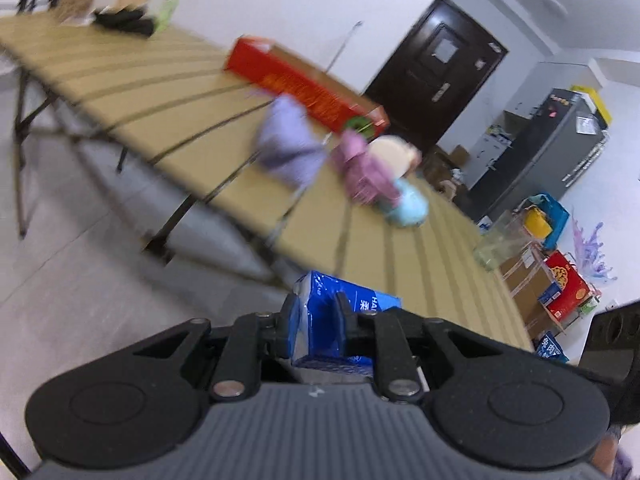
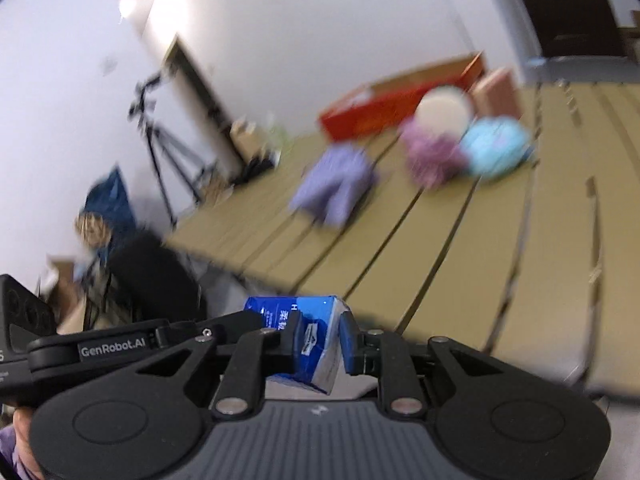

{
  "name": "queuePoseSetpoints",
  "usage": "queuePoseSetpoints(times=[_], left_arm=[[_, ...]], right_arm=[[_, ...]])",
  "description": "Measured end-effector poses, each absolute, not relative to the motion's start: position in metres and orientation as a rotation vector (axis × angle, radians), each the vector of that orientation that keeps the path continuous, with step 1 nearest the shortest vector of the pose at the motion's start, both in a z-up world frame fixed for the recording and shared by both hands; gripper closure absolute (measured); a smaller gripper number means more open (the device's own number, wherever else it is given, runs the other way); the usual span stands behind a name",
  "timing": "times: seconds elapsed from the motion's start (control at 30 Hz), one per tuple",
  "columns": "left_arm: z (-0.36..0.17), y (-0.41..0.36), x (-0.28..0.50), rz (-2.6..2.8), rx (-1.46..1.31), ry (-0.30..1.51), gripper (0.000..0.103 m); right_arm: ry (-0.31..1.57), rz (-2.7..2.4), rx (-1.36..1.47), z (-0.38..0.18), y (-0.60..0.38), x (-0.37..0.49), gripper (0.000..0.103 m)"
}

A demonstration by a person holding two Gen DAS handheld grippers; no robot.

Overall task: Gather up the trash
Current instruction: 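Carry the blue tissue pack to the bin and release it, then grasp the purple knit bag on the table with the left tool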

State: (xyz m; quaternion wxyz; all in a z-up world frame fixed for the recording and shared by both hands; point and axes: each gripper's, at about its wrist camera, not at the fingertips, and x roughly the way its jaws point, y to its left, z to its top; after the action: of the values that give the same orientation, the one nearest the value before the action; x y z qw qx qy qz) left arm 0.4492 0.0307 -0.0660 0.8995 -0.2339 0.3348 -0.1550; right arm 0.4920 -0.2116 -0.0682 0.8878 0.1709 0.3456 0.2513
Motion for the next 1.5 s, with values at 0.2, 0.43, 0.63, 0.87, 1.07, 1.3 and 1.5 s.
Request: queuePoseSetpoints(times=[0.2, 0.43, 0.63, 0.87, 1.07, 1.3, 1.5], left_arm=[[-0.125, 0.029, 0.475, -0.343, -0.376, 0.874, 0.081], [-0.185, -0.002, 0.504, -0.188, -0.116, 1.071, 0.064], [-0.188, 0.002, 0.499, -0.162, -0.095, 1.077, 0.045], [-0.183, 0.0, 0.505, -0.15, -0.107, 1.062, 0.043], [-0.137, 0.01, 0.491, -0.237, -0.175, 0.923, 0.039], [-0.04, 0.032, 0.484, -0.316, -0.259, 0.526, 0.024], [-0.02, 0.001, 0.571, -0.148, -0.243, 0.485, 0.018]], right_arm=[[0.886, 0.47, 0.217, -0.115, -0.184, 0.503, 0.079], [1.055, 0.414, 0.065, -0.165, -0.164, 0.512, 0.077], [1.087, 0.397, 0.02, -0.168, -0.169, 0.511, 0.056], [1.072, 0.406, 0.007, -0.164, -0.168, 0.511, 0.051], [0.948, 0.487, -0.03, -0.111, -0.167, 0.494, 0.05], [0.621, 0.51, 0.185, -0.034, -0.218, 0.486, 0.049], [0.514, 0.273, 0.308, -0.033, -0.259, 0.51, 0.049]])
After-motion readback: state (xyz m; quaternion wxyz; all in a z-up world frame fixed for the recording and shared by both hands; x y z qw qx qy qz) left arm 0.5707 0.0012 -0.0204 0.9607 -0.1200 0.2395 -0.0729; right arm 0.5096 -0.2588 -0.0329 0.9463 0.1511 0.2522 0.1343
